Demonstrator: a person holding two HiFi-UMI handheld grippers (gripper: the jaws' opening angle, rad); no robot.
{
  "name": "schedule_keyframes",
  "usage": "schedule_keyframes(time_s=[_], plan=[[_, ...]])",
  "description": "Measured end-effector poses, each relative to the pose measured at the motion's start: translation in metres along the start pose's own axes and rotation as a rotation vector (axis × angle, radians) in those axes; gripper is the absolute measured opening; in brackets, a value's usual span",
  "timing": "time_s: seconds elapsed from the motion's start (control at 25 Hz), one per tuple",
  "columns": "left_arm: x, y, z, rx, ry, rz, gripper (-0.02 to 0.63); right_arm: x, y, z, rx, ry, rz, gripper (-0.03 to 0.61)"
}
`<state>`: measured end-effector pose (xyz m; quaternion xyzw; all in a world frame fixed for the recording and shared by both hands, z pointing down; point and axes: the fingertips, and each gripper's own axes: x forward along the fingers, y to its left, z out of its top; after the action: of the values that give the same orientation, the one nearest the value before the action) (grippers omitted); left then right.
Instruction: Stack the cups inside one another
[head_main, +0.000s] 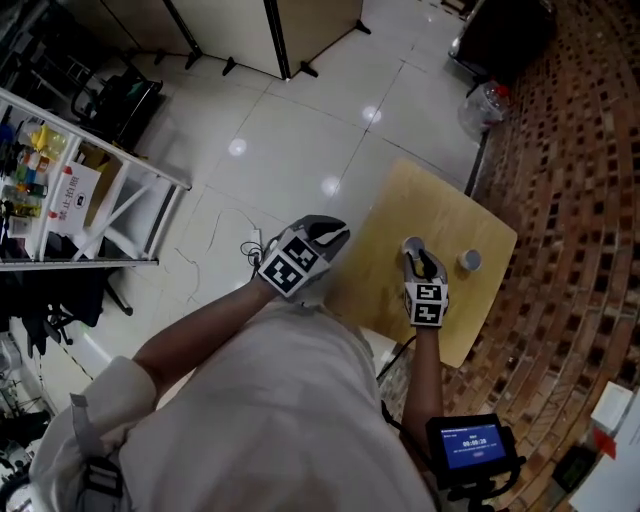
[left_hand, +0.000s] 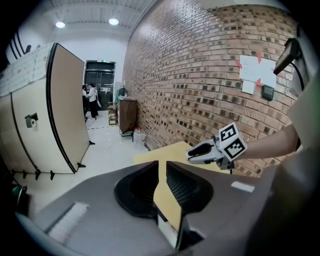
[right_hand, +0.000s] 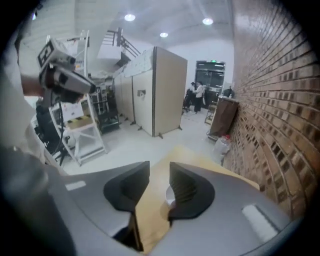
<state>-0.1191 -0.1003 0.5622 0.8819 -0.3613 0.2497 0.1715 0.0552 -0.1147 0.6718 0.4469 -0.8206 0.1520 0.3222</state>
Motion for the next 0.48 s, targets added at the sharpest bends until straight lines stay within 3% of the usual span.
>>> schedule_keyframes(time_s=[0.24, 0.48], plan=[[0.010, -0.006, 0.017, 0.054, -0.022, -0.042, 0.071, -0.078, -0.009, 0.075, 0.038, -0.247, -0.096, 0.169], [0.022, -0.006, 0.045, 0.085, -0.108, -0.037, 0.077, -0.141, -0.027, 0.101, -0.010, -0.345, -0.210, 0.178]])
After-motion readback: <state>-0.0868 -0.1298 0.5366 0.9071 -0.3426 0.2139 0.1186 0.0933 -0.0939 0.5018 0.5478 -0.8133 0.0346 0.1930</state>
